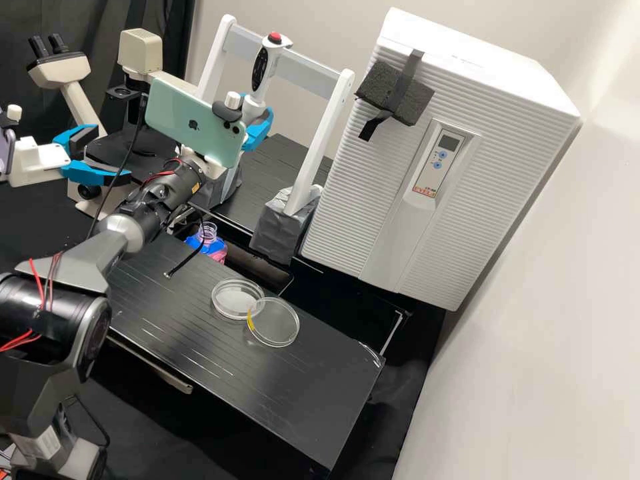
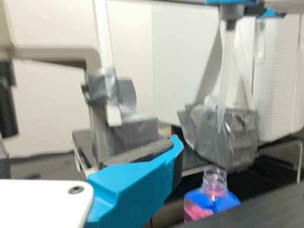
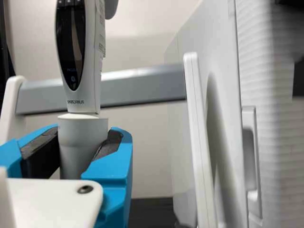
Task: Use the pipette
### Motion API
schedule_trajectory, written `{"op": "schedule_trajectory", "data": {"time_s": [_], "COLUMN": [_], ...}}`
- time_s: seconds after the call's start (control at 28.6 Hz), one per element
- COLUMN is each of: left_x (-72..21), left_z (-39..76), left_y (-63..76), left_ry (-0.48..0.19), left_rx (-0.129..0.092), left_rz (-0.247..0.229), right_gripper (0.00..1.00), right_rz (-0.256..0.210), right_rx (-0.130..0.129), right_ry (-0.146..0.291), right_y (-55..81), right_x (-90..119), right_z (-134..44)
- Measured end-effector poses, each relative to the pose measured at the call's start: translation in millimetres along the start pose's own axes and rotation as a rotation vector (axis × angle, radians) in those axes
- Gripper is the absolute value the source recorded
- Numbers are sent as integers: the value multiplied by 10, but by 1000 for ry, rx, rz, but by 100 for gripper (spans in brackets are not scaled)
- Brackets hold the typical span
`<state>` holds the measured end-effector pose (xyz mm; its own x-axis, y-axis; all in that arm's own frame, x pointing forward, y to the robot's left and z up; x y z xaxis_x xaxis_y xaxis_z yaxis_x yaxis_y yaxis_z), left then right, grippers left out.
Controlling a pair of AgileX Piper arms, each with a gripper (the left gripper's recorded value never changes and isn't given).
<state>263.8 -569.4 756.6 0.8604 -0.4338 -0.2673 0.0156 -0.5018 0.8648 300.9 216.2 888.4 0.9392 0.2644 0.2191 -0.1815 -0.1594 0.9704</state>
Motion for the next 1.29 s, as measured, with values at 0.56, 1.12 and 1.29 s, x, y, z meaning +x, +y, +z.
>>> {"op": "schedule_trajectory", "data": {"time_s": [0.56,1.12,1.29], "left_x": [89,114,143], "left_z": [46,121,165], "left_y": [-349,-365,-385], "left_ry": [16,-2,-15], "left_rx": [7,14,26], "left_rz": [-114,-122,-135], "right_gripper": [0,0,0], "right_rz": [1,14,21], "right_rx": [1,-40,-50], "right_ry": [10,-3,-15], "right_y": [-343,-496,-471], "right_x": [-136,-134,-135], "right_z": [122,291,342]}}
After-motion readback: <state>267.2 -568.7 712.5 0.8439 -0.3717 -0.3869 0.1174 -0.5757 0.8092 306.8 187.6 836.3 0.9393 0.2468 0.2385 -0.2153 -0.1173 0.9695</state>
